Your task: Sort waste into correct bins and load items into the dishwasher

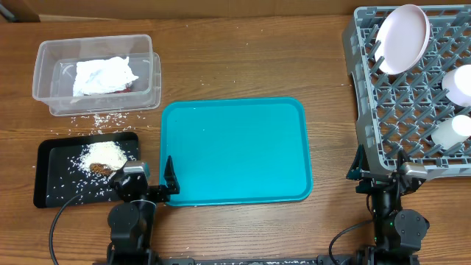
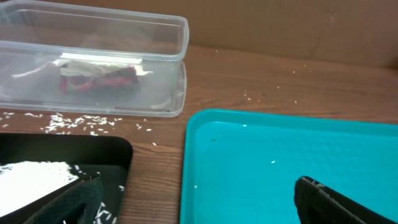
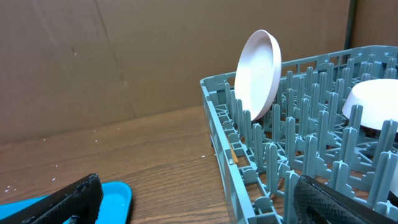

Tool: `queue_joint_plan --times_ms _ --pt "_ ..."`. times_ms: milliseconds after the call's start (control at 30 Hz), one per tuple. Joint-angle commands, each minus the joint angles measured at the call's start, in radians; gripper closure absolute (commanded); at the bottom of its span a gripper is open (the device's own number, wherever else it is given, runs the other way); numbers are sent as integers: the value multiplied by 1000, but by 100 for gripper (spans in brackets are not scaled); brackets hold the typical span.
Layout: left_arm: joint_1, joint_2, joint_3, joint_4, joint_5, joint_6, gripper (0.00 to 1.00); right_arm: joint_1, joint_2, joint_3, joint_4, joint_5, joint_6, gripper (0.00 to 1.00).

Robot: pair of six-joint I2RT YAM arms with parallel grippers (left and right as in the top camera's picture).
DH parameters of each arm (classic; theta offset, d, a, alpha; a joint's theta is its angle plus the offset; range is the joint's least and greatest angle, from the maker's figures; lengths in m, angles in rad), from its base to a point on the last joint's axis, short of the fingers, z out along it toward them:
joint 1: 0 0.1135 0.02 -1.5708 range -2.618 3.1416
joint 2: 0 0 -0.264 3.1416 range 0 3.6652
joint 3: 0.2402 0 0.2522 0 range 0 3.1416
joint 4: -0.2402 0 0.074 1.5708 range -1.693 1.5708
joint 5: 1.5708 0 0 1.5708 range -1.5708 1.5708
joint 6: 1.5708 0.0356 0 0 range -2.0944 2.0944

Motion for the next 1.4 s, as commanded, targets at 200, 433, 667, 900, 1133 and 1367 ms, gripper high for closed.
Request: queue_joint_plan --times_ms 200,433,667,900,1133,1367 --pt "-6 -130 -5 -6 -32 52 0 -3 -10 -11 3 5 -3 0" --pt "4 -167 -5 -6 -34 166 0 -3 -10 -11 3 5 -3 0" --pt "34 -167 -5 -7 -27 167 0 -3 -10 -11 3 5 -3 0" --pt "33 -167 -5 -7 -26 171 0 -3 -10 -11 3 5 -4 0" --pt "33 -167 -4 -8 -9 171 0 -3 -10 -11 3 5 -3 0" --pt "33 -167 -4 -8 -8 121 0 -3 -10 -11 3 5 -3 0"
